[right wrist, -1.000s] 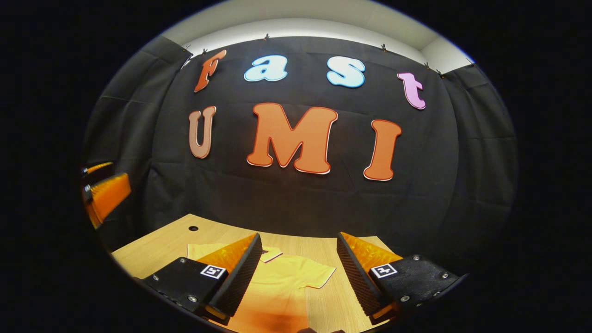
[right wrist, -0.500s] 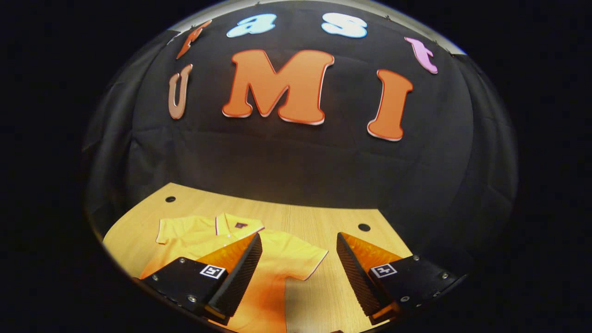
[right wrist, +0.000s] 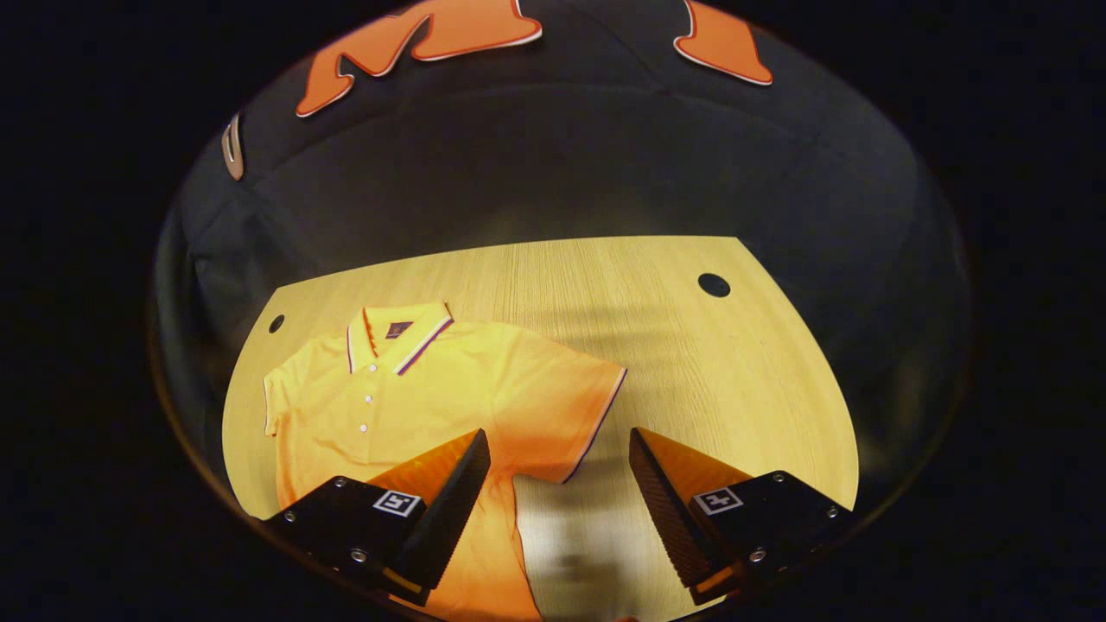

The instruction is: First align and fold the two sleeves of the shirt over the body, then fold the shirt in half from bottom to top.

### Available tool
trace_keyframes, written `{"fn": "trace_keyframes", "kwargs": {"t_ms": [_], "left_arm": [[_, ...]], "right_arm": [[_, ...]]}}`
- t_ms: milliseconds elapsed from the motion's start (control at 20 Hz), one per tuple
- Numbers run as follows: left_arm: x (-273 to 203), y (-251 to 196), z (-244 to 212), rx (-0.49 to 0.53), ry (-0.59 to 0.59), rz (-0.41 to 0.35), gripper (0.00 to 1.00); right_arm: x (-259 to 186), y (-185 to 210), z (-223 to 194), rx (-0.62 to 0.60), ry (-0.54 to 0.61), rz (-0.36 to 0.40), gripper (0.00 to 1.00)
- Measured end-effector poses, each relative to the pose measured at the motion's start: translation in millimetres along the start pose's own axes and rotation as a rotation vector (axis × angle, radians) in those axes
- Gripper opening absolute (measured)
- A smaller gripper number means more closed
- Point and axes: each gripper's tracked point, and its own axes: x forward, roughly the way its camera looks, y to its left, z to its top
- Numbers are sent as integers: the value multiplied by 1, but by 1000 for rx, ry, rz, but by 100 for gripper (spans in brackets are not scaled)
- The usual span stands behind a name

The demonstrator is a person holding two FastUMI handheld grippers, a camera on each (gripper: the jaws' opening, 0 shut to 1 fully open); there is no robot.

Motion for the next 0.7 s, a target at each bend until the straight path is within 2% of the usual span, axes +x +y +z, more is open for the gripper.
{"fn": "trace_keyframes", "kwargs": {"t_ms": [350, 500, 700], "left_arm": [[-10, 0, -16, 37, 89, 10, 99], [-16, 0, -21, 48, 123, 13, 99], [-17, 3, -25, 71, 142, 30, 99]], "right_arm": [[61, -11, -17, -20, 240, 8, 97], [89, -15, -24, -42, 323, -16, 95], [110, -17, -26, -16, 392, -14, 86]]}}
